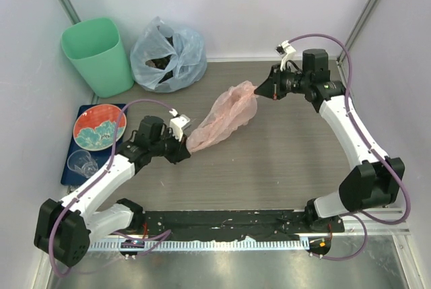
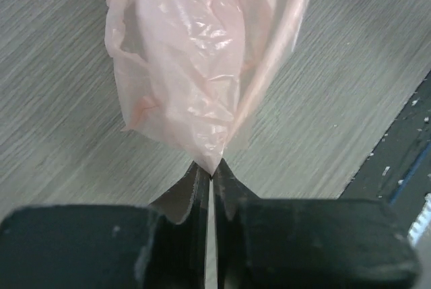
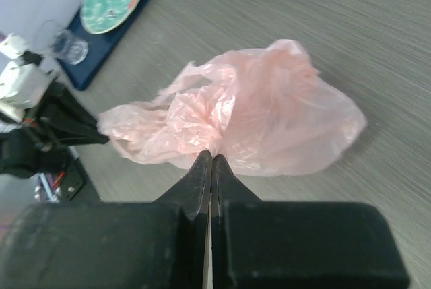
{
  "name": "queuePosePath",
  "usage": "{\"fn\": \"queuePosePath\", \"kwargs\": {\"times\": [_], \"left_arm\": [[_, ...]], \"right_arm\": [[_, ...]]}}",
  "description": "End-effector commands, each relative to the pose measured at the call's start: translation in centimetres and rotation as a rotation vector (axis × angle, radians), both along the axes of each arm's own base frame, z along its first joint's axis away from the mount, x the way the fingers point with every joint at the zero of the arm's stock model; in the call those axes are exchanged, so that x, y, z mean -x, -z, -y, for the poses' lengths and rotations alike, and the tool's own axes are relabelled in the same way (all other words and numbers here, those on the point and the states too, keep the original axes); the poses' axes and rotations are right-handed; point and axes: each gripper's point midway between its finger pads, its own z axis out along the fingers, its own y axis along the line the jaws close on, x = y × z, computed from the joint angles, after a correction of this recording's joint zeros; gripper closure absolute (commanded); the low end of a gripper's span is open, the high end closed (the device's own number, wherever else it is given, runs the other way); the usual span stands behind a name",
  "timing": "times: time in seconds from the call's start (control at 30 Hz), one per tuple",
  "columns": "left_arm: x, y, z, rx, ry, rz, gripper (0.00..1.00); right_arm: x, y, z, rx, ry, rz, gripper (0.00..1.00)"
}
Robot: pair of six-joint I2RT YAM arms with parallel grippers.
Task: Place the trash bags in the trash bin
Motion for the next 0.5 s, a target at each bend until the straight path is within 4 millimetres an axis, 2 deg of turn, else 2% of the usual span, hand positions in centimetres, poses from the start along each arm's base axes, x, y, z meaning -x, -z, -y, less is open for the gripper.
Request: {"fn": "queuePosePath", "kwargs": {"times": [0.0,0.03,0.07,0.1,0.13,0.27,0.33,0.4,0.43,0.47], "left_arm": [[0.0,-4.1,0.8,0.040,0.095,0.092,0.77],[0.1,-5.2,0.9,0.051,0.105,0.114,0.54],[-0.2,-6.1,0.8,0.054,0.095,0.135,0.47],[-0.7,-8.1,0.9,0.065,0.088,0.176,0.43],[-0.8,-8.9,0.5,0.059,0.067,0.196,0.37],[-2.0,-12.4,0.3,0.103,0.028,0.316,0.25],[-2.7,-13.4,1.2,0.147,0.046,0.364,0.09],[-3.9,-12.6,2.3,0.158,0.059,0.339,0.04],[-4.8,-13.3,3.0,0.175,0.059,0.369,0.02],[-6.0,-12.1,3.4,0.163,0.054,0.343,0.01]], "right_arm": [[3.3,-3.4,-2.7,-0.105,-0.162,0.089,0.99],[3.8,-3.4,-3.2,-0.092,-0.193,0.111,0.99],[4.4,-3.3,-3.4,-0.088,-0.211,0.114,0.99],[4.8,-3.3,-3.7,-0.078,-0.227,0.127,0.99],[5.2,-3.2,-4.0,-0.054,-0.259,0.160,0.99],[6.9,-2.9,-4.7,0.005,-0.325,0.217,0.99],[7.6,-3.1,-5.1,0.013,-0.355,0.239,0.99],[8.5,-3.4,-5.7,0.009,-0.398,0.261,0.99],[8.7,-3.5,-5.8,0.007,-0.406,0.266,0.99],[9.2,-3.7,-6.1,0.005,-0.424,0.274,0.99]]}}
